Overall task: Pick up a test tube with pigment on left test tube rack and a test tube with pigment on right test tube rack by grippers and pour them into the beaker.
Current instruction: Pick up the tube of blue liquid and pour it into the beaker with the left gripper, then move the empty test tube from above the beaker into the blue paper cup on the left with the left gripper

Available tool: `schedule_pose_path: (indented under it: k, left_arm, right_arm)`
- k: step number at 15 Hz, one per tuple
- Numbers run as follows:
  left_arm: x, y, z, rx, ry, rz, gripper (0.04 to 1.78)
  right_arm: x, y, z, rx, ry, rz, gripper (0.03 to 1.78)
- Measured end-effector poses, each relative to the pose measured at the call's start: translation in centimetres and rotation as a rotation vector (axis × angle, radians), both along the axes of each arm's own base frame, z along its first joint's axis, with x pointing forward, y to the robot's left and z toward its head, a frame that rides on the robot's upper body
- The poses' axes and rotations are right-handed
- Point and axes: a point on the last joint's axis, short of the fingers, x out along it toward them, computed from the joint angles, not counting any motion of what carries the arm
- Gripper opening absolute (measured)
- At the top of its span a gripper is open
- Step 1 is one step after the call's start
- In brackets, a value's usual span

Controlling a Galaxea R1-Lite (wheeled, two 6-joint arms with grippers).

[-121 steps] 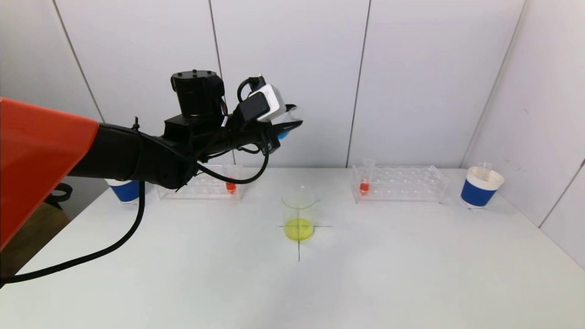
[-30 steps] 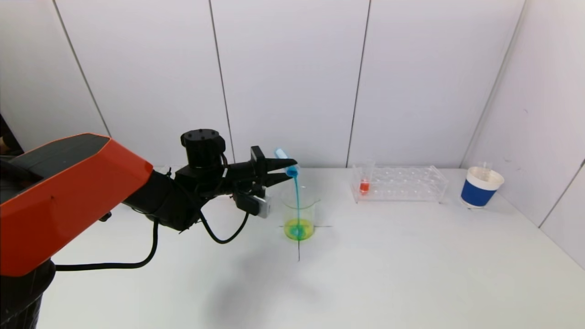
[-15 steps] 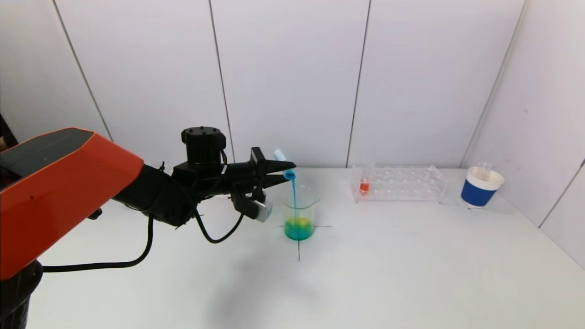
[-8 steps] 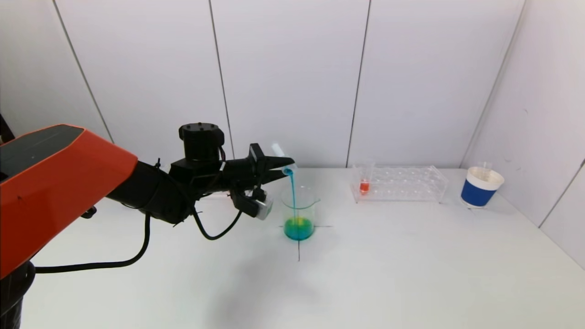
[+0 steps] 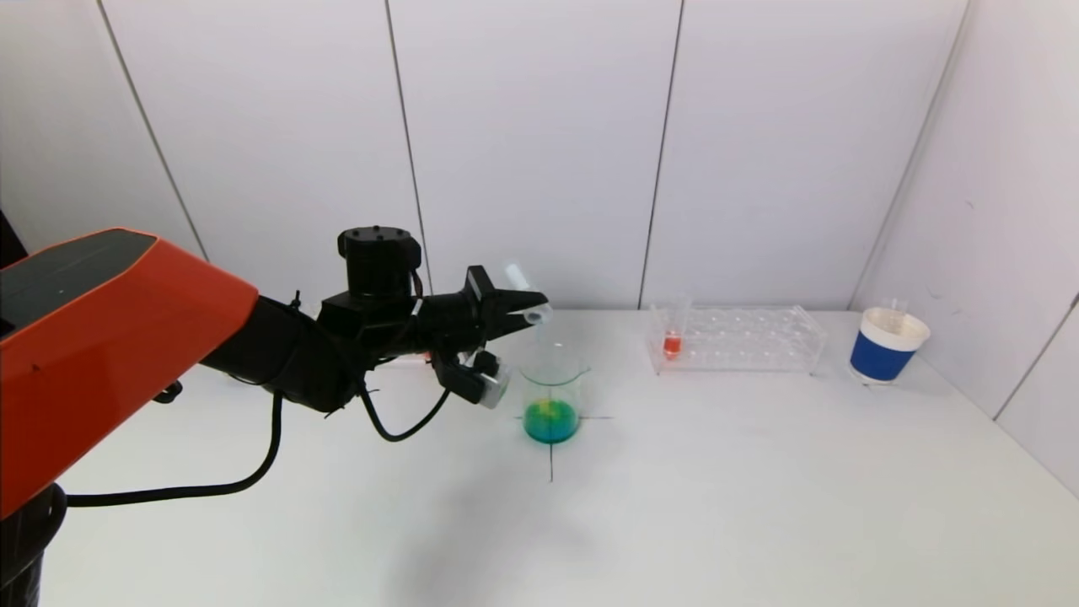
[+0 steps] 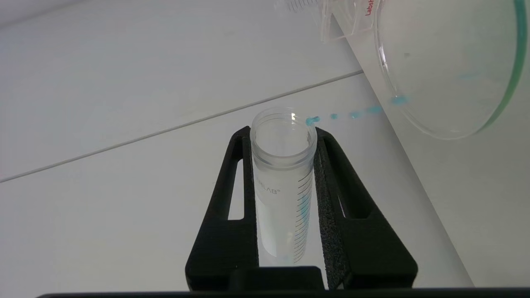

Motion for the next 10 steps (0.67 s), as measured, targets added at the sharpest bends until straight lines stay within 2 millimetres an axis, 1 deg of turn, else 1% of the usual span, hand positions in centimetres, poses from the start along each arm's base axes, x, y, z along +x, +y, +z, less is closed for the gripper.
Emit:
schedule_pose_path:
  k: [10]
  left_arm:
    - [-0.22,-0.2,0.15,0.028,-0.025,0.015,0.44]
  right_arm:
    - [0.0,0.0,0.0,0.0,0.0,0.0,1.76]
